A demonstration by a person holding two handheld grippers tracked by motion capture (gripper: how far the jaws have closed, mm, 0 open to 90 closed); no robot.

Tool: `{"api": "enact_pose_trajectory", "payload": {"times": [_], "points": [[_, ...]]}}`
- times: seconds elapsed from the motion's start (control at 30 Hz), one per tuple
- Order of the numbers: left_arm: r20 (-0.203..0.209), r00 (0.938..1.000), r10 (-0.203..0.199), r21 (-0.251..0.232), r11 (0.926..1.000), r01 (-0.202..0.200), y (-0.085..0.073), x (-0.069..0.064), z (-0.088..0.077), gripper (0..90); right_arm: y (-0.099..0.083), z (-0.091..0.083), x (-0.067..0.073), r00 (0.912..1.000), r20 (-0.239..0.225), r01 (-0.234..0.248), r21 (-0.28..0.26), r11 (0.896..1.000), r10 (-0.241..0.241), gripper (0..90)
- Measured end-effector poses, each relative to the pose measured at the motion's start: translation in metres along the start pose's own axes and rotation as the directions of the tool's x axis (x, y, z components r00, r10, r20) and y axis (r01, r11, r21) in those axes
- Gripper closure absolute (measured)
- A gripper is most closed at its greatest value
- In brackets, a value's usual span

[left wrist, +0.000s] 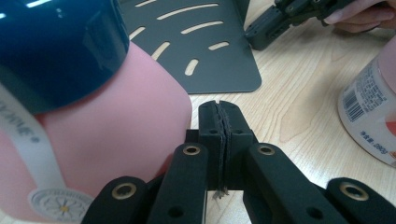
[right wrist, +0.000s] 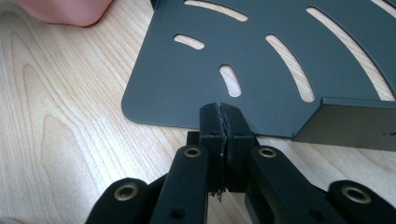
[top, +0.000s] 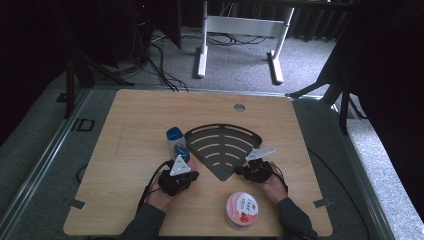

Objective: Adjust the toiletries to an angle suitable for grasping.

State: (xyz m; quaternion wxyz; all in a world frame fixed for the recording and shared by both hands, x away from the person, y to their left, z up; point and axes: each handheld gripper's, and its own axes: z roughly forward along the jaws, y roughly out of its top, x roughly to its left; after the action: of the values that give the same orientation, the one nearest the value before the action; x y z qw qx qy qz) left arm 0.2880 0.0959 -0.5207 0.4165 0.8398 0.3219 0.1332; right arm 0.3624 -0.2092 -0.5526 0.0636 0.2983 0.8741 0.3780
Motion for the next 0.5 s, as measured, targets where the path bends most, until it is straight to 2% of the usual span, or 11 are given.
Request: {"api": "enact_pose_trajectory", "payload": {"times": [0.17, 0.3, 0.37, 0.5], "points": [[0.005, 1.0000, 0.002, -0.002, 1.0000, -0.002, 0.001, 0.008, 0.002, 89.3, 0.002, 0.002, 0.001, 1.0000, 0.001, 0.005, 0.002, 1.000, -0.005, 88.9], [-0.012, 0.9999, -0.012, -0.003, 0.9999, 0.012, 0.002, 0.012, 0.003, 89.4, 0.000, -0.001, 0.000, 1.0000, 0.004, -0.002, 0.004, 1.000, 0.002, 88.9], [-0.015, 0.9997, -0.016, 0.001, 0.9999, 0.016, 0.002, 0.011, 0.004, 88.9, -0.002, -0.003, 0.000, 1.0000, 0.009, -0.002, 0.007, 1.000, 0.002, 88.9], [0.012, 0.9999, 0.008, 0.013, 0.9999, -0.008, -0.001, 0.001, 0.002, 85.2, -0.004, -0.010, 0.003, 0.9999, 0.010, 0.012, 0.011, 1.000, -0.012, 88.9]]}}
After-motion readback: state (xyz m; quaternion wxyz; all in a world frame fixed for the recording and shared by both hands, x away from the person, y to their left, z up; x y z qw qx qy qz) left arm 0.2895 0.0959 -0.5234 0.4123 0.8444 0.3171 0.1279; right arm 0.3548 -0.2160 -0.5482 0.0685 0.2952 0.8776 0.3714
